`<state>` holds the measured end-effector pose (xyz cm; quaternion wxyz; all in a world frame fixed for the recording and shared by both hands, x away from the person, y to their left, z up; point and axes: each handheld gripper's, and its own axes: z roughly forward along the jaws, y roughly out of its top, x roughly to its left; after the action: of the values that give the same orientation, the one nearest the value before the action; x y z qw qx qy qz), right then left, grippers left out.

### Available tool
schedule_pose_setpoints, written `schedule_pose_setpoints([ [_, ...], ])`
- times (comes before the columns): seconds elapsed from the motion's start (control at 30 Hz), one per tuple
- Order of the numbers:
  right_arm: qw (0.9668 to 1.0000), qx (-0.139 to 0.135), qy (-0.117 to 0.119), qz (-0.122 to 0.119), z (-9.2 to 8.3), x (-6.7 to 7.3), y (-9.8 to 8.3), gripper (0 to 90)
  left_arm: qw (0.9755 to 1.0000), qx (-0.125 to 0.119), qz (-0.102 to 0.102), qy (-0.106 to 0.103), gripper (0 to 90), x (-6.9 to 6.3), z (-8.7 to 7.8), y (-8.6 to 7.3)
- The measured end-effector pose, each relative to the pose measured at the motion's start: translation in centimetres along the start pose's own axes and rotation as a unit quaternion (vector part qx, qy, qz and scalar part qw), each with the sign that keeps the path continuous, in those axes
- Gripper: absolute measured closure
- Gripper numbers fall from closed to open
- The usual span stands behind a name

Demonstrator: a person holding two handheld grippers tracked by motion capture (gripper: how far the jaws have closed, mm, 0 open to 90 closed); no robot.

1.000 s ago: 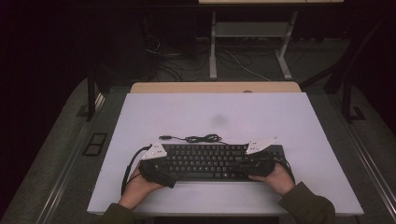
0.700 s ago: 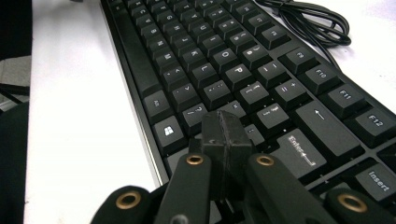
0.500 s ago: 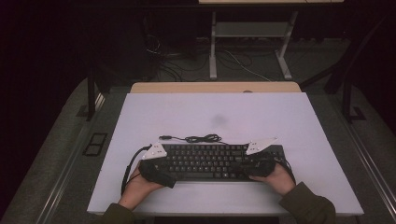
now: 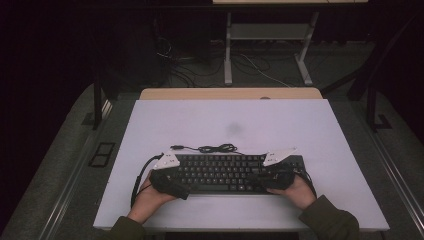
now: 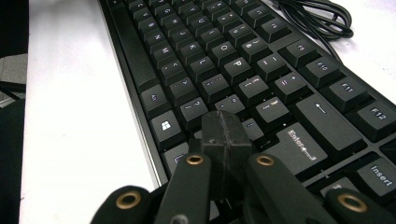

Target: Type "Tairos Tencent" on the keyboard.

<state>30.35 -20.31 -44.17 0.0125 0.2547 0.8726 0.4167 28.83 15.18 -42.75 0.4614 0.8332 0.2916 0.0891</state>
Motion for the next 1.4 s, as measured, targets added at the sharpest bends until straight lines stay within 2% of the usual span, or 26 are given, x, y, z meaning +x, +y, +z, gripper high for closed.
schedule_pose_setpoints([
  [0.57, 1.0000, 0.001, -0.001, -0.002, 0.0, 0.0, 0.0, 89.1, 1.0000, 0.002, 0.002, 0.001, 0.0, 0.5, 1.3, 1.0],
  [0.7, 1.0000, 0.001, -0.001, -0.002, 0.0, 0.0, 0.0, 89.2, 1.0000, 0.000, -0.004, -0.003, 0.0, 0.7, 1.5, 1.4],
  [0.83, 1.0000, 0.001, -0.002, -0.003, 0.0, 0.1, 0.0, 89.2, 1.0000, 0.002, 0.003, -0.004, 0.0, 1.0, 1.8, 2.0],
  [1.13, 1.0000, 0.001, -0.003, -0.002, 0.0, 0.1, 0.0, 89.2, 0.9999, 0.001, 0.009, -0.008, 6.8, 1.6, 3.1, 3.5],
  [1.4, 1.0000, 0.001, -0.003, -0.003, 0.0, 0.1, 0.0, 89.2, 0.9999, 0.009, 0.014, -0.006, 18.8, 1.3, 3.9, 3.5],
])
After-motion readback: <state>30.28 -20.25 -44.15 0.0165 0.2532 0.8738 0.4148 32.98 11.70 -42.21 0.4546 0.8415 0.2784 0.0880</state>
